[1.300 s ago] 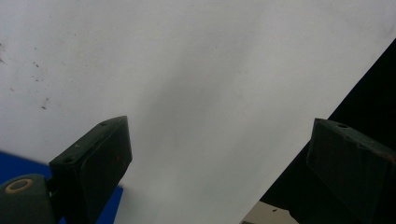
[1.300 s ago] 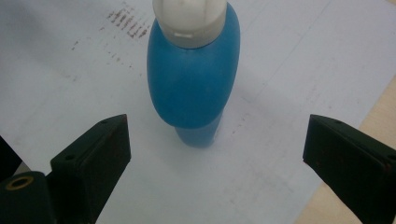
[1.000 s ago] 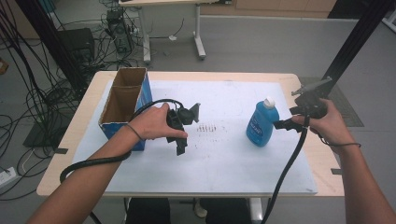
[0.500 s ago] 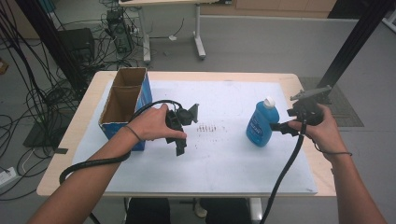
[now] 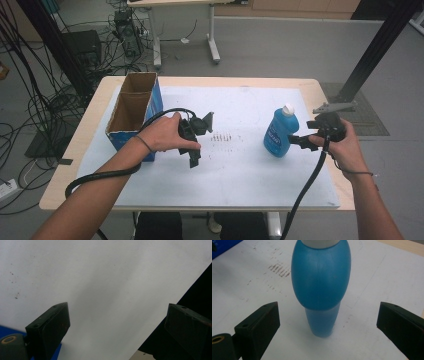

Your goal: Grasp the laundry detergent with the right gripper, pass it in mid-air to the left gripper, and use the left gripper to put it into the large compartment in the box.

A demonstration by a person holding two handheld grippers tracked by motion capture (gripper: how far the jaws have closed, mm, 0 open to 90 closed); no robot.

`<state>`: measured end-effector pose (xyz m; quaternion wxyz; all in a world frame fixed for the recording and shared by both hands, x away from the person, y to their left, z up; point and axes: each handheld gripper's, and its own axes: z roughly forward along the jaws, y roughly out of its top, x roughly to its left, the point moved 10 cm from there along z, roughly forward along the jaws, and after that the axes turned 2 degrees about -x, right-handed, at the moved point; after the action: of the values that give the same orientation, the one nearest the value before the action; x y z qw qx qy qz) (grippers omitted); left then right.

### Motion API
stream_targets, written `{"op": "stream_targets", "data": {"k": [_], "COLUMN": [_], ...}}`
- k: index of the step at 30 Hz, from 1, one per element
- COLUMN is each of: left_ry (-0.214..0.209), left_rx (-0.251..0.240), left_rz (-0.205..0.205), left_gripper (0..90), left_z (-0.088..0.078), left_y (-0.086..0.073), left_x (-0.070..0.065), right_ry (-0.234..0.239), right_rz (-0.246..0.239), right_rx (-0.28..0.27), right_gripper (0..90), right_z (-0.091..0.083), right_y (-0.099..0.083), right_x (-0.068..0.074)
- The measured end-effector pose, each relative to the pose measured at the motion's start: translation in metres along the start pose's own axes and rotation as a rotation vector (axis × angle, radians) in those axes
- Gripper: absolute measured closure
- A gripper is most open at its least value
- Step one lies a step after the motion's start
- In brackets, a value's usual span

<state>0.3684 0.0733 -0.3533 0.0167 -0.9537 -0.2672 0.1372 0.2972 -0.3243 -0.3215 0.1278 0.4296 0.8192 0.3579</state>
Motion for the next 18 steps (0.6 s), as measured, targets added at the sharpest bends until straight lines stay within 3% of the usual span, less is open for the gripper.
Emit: {"op": "stream_targets", "data": {"k": [18], "left_ry": [-0.004], "left_rx": [-0.009], "left_rz": [-0.005], "left_gripper": [6.7], "left_z": [0.001], "left_y": [-0.001], "left_x": [0.001], "right_ry": [0.018], "right_rz": [0.035], "right_rx": [-0.11], "right_gripper": [4.8], "right_z": [0.006], "right_y": [-0.027], "right_x": [-0.003]}}
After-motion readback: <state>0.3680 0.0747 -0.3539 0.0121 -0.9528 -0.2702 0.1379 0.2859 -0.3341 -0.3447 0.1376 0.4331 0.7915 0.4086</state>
